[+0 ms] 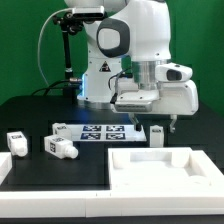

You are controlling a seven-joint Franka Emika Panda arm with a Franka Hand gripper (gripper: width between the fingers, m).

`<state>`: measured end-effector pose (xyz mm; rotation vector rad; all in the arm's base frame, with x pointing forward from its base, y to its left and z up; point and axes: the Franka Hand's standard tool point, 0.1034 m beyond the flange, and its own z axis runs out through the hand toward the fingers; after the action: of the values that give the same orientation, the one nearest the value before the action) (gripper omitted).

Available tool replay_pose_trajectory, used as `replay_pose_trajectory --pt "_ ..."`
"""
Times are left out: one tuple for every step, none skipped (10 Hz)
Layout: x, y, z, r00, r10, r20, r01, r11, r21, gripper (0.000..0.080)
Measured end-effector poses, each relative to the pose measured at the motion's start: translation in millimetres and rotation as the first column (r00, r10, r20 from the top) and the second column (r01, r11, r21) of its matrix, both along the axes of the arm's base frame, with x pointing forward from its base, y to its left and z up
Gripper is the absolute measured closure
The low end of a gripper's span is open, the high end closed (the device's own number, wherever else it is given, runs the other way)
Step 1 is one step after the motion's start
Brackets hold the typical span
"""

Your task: Assemble one leg

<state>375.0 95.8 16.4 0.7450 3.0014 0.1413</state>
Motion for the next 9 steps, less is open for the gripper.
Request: replay_pose_trajectory --pt "-0.3 3.4 1.9 0.998 -0.069 0.000 0.069 0.998 0.013 0.0150" --pt "3.6 5.7 6.2 0.990 -0.140 0.009 0.140 0.990 0.030 0.0150" --pt "12.9 6.1 12.4 0.981 -0.194 0.020 0.193 0.981 0.026 0.0150" --pt "26.7 6.7 18.3 0.973 -0.230 0.032 0.230 0.973 0.012 0.0150" --pt "32.4 5.8 20.7 0.963 -0.267 0.038 0.266 0.964 0.016 0.0150" --pt "30.9 4.9 20.0 0.963 -0.268 0.035 0.268 0.963 0.015 0.0150" --pt "31.0 4.8 20.0 0.963 -0.268 0.035 0.267 0.963 0.015 0.0150" --pt "31.2 4.5 20.1 0.961 -0.273 0.035 0.272 0.962 0.015 0.0150" --pt "32.3 4.4 21.7 0.940 -0.340 0.033 0.340 0.940 0.029 0.0150"
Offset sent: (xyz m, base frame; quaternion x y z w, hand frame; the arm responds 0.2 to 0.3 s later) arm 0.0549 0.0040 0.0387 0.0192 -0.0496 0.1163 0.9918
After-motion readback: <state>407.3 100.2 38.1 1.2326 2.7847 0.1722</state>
